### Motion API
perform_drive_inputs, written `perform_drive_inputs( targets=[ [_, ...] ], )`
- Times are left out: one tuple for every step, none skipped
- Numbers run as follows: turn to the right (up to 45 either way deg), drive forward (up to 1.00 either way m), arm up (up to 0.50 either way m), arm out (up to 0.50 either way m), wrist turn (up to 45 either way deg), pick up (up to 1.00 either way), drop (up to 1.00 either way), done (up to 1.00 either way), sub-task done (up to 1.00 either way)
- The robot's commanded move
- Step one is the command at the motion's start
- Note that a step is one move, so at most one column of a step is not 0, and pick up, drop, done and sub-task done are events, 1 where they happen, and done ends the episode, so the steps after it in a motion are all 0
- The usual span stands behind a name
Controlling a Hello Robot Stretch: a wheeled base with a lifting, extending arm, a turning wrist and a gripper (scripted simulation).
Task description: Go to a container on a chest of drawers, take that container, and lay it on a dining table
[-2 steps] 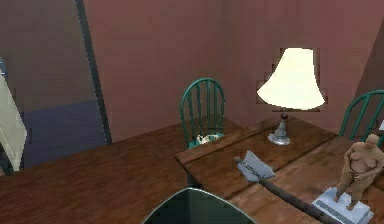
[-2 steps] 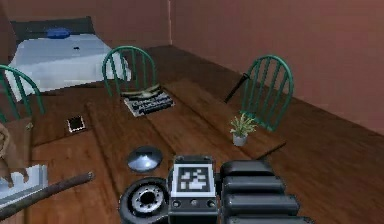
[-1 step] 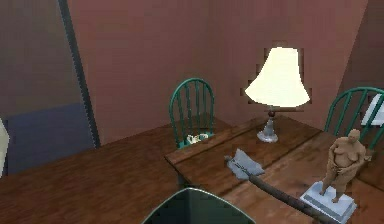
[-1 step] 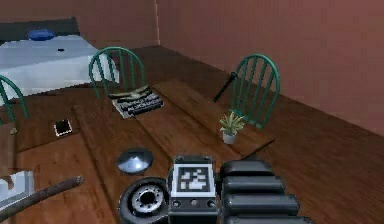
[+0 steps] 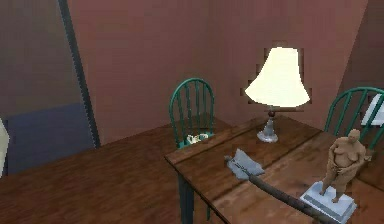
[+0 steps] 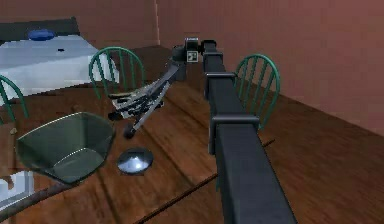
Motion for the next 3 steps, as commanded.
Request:
perform_drive_inputs(
  targets=[
    [0.0,0.0,0.0,0.0,39.0,0.0,0.0,0.0,0.0],
    [0.0,0.0,-0.32,0.0,0.0,0.0,0.0,0.0,0.0],
    [0.0,0.0,0.0,0.0,0.0,0.0,1.0,0.0,0.0]
  ],
)
